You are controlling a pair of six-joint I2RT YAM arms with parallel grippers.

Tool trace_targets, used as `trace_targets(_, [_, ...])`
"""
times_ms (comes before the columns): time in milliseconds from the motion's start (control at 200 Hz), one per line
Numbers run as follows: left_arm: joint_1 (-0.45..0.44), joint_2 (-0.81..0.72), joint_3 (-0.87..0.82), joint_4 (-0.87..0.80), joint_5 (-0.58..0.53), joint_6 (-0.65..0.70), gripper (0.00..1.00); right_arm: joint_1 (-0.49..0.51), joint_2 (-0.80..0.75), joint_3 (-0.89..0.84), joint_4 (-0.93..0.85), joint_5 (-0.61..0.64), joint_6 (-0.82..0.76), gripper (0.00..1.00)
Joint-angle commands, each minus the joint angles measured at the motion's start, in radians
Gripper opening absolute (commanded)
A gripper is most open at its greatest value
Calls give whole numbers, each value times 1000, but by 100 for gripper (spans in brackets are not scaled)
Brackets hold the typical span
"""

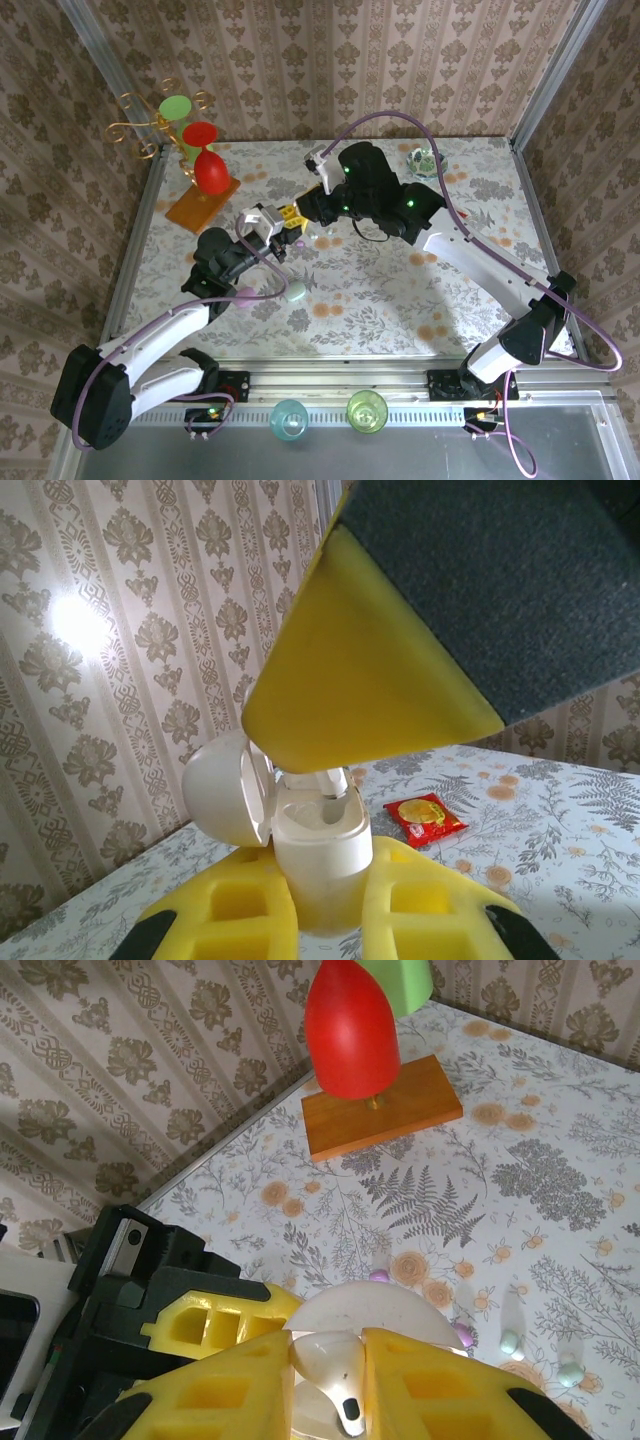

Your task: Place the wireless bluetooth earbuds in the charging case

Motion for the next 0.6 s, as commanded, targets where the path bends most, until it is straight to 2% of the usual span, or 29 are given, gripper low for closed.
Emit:
trace_targets(0, [-5,-21,42,25,-15,-30,0,8,-2,8,7,-23,-13,23])
trace_targets(335, [-8,-21,63,13,-30,-54,0,7,11,-24,42,-28,-9,23])
trace_targets(595, [-10,-24,72,25,-26,-83,0,7,21,-50,42,45,-47,22])
